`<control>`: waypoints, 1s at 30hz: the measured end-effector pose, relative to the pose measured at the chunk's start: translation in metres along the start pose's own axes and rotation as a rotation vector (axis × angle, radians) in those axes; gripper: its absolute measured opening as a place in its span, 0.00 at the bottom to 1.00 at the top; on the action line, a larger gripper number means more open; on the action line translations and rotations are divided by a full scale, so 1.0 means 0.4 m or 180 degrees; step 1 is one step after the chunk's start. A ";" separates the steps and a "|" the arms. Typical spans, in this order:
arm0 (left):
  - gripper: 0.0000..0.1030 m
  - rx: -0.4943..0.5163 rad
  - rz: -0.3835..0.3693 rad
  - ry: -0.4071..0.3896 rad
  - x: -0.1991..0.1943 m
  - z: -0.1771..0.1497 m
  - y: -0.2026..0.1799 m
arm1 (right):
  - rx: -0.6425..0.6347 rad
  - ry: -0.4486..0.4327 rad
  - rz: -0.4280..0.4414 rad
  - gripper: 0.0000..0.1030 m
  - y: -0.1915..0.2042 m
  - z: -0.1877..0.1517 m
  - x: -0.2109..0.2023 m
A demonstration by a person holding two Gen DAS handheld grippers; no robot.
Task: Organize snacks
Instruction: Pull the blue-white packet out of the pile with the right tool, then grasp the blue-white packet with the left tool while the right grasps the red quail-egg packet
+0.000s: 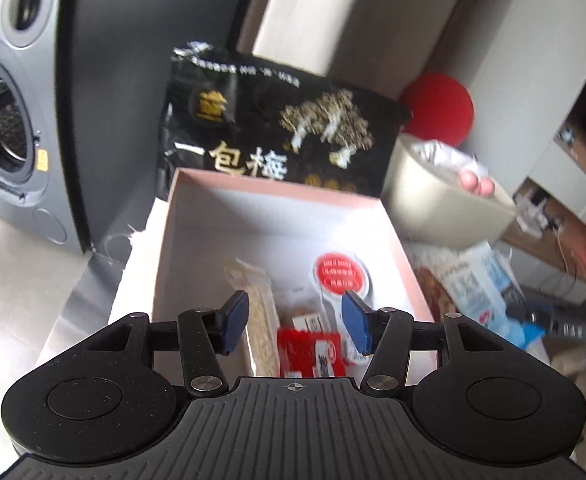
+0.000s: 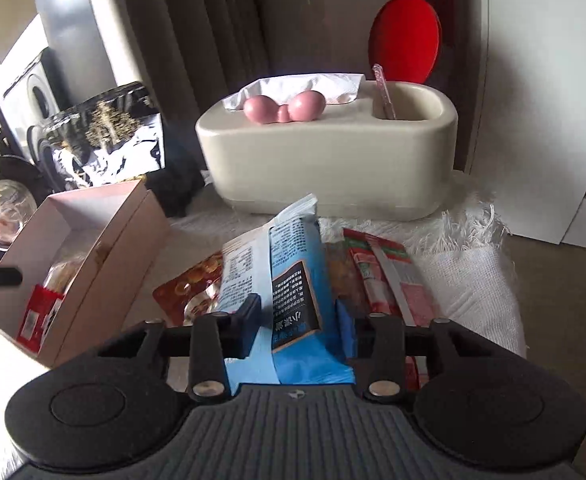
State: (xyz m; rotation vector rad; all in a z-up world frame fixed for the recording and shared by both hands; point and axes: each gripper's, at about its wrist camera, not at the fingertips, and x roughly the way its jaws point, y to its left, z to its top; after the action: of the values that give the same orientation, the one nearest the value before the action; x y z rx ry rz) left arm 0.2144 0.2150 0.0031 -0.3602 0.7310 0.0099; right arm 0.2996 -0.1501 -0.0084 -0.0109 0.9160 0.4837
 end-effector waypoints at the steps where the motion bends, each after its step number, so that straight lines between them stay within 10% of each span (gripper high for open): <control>1: 0.55 0.0012 0.0010 -0.0082 -0.015 0.001 -0.007 | -0.0033 0.0004 0.0055 0.28 0.010 -0.014 -0.021; 14: 0.55 0.0659 -0.1041 0.0530 -0.041 -0.287 -0.254 | 0.0487 0.0490 0.1017 0.20 0.044 -0.251 -0.172; 19: 0.55 0.0551 -0.0999 0.0736 0.003 -0.364 -0.275 | 0.0122 0.0361 0.0686 0.24 0.078 -0.315 -0.226; 21: 0.54 0.0387 -0.0974 0.0675 -0.002 -0.374 -0.265 | -0.0068 0.0196 0.0443 0.30 0.092 -0.328 -0.246; 24: 0.54 0.0170 -0.1030 0.0665 -0.004 -0.378 -0.250 | -0.0311 0.0018 0.0293 0.64 0.106 -0.351 -0.257; 30: 0.54 0.0121 -0.1049 0.0654 -0.012 -0.365 -0.230 | -0.0202 0.0186 0.0782 0.66 0.158 -0.377 -0.199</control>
State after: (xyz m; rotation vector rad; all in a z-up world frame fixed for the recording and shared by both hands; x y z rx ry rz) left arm 0.1280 0.0816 -0.0645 -0.4460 0.8662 -0.3563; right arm 0.1189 -0.1572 -0.0284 0.0302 0.9638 0.7438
